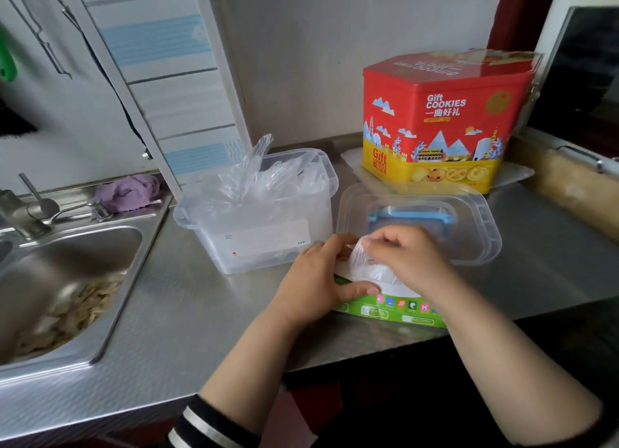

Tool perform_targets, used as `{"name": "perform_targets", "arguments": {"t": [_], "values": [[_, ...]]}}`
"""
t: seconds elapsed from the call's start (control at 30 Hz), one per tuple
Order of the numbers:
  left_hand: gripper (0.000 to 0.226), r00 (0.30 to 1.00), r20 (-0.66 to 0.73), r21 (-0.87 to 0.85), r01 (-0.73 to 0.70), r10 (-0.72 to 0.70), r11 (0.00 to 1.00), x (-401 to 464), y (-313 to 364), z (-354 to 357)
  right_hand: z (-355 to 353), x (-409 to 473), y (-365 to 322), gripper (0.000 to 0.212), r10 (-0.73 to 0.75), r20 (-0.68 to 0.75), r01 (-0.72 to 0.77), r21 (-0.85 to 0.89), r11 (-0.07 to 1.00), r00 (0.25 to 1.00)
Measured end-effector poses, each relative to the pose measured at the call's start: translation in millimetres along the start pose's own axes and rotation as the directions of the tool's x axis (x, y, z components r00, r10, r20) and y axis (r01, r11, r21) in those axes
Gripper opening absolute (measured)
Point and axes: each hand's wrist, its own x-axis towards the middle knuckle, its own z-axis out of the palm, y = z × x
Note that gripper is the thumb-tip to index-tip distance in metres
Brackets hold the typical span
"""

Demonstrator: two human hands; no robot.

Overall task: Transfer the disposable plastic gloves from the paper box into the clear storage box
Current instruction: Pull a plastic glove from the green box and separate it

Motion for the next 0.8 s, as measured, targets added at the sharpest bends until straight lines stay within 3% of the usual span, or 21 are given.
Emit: {"name": "perform_targets", "arguments": {"t": [0.17, 0.3, 0.47, 0.6, 0.7, 0.77, 0.8], "values": [[0.083, 1.0, 0.004, 0.094, -0.005, 0.005, 0.996, -0.2, -1.5, 1.2, -4.2, 1.4, -11.7, 0.027, 0.071, -0.099, -0.017, 0.459, 0.888, 0.993], [0.063, 1.0, -0.004, 0.104, 0.0, 0.001, 0.995, -1.2, 0.9, -0.4, -5.4, -0.8, -18.9, 0.031, 0.05, -0.177, 0.07, 0.609, 0.79, 0.983], [0.062, 0.999, 0.026, 0.094, -0.022, 0.02, 0.995, 0.3, 5.4, -1.4, -14.0, 0.8, -38.5, 0.011, -0.028, -0.269, 0.232, 0.768, 0.597, 0.963], [0.062, 0.999, 0.016, 0.1, -0.045, 0.044, 0.994, 0.0, 2.8, 1.1, -45.7, 7.7, -67.8, 0.018, -0.216, -0.433, 0.473, 0.672, 0.57, 0.875], [0.055, 0.994, -0.101, 0.064, -0.025, 0.031, 0.998, -4.9, 7.5, -4.2, -54.4, 3.4, -79.1, 0.008, -0.412, -0.44, 0.586, 0.403, 0.703, 0.798], [0.048, 0.955, -0.296, -0.249, -0.052, -0.025, 0.967, -6.4, 18.8, -20.8, -48.7, -2.8, -76.1, 0.006, -0.537, -0.361, 0.627, 0.206, 0.751, 0.762], [0.059, 0.934, -0.344, -0.465, -0.08, -0.096, 0.882, -4.0, 26.0, -32.9, -43.4, -5.2, -71.7, 0.007, -0.595, -0.317, 0.655, 0.127, 0.745, 0.738]]}}
